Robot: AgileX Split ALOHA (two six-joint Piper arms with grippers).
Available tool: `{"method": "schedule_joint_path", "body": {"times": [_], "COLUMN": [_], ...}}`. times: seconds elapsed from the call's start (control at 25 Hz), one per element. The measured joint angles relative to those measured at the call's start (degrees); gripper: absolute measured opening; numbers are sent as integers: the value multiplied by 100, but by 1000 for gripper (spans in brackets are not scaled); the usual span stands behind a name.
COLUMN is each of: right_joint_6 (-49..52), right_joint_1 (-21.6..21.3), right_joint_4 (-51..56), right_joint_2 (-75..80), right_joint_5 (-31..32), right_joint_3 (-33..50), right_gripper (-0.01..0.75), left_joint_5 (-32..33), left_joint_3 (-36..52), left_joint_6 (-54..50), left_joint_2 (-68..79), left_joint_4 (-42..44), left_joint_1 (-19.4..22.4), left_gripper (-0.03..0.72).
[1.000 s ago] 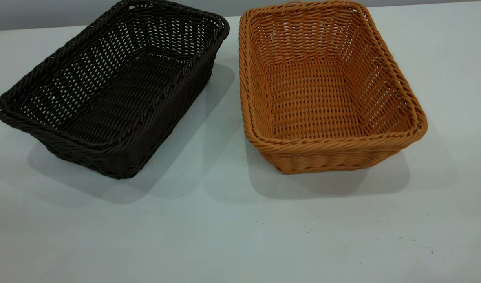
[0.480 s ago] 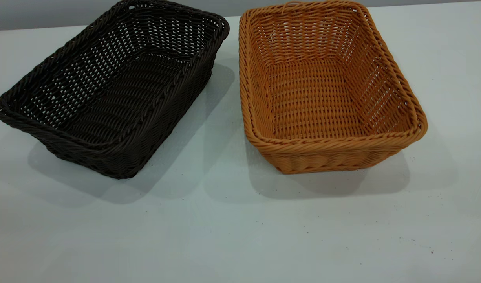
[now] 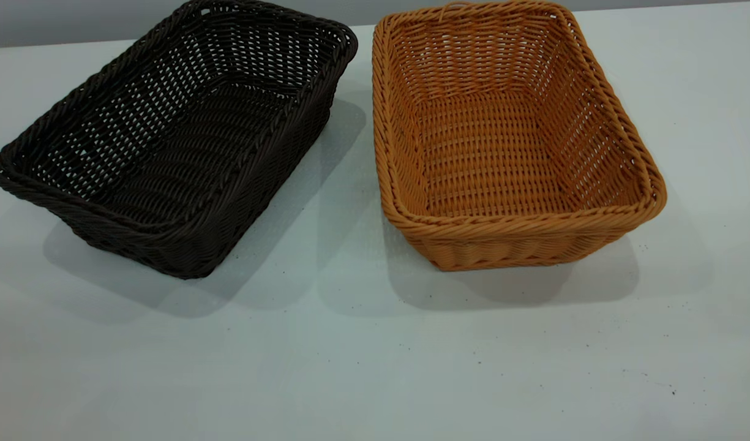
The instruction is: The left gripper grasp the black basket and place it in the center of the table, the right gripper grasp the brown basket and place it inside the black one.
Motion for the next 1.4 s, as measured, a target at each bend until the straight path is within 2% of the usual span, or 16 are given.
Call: {"method": "schedule_joint_path", "body": {"times": [0.12, 0.32, 0.44, 0.64, 0.76, 0.96, 1.12, 1.4], "right_joint_6": [-148, -551, -1078, -1940, -2014, -1922, -1960, -1992], "right_joint_1": [33, 33, 33, 33, 40, 294, 512, 1093], "right_joint_4": [331, 1376, 2323, 4145, 5016, 6279, 6936, 7095], "right_joint_2": [159, 779, 1255, 2113, 2624, 3435, 4116, 5433], "right_joint_5": [-9, -153, -378, -823, -801, -760, -809, -1253], "right_joint_3": [-47, -66, -66, -66, -66, -61, -61, -56], "right_gripper": [87, 232, 311, 379, 384, 400, 445, 514], "left_joint_5": [-39, -605, -801, -1284, -1575, -2171, -2610, -2691], "left_joint_3": [-44, -235, -450, -856, -1050, -1148, -1148, -1125], "left_joint_6": [144, 313, 695, 1491, 1955, 2837, 3636, 5063], "left_joint_2": [0, 365, 843, 1836, 2448, 3345, 3773, 3974], "left_joint_4": [-234, -584, -657, -946, -1062, -1343, -1957, -3244], "left_joint_1": [0, 0, 0, 0, 0, 0, 0, 0], "left_gripper": [148, 351, 409, 425, 426, 426, 426, 426]}}
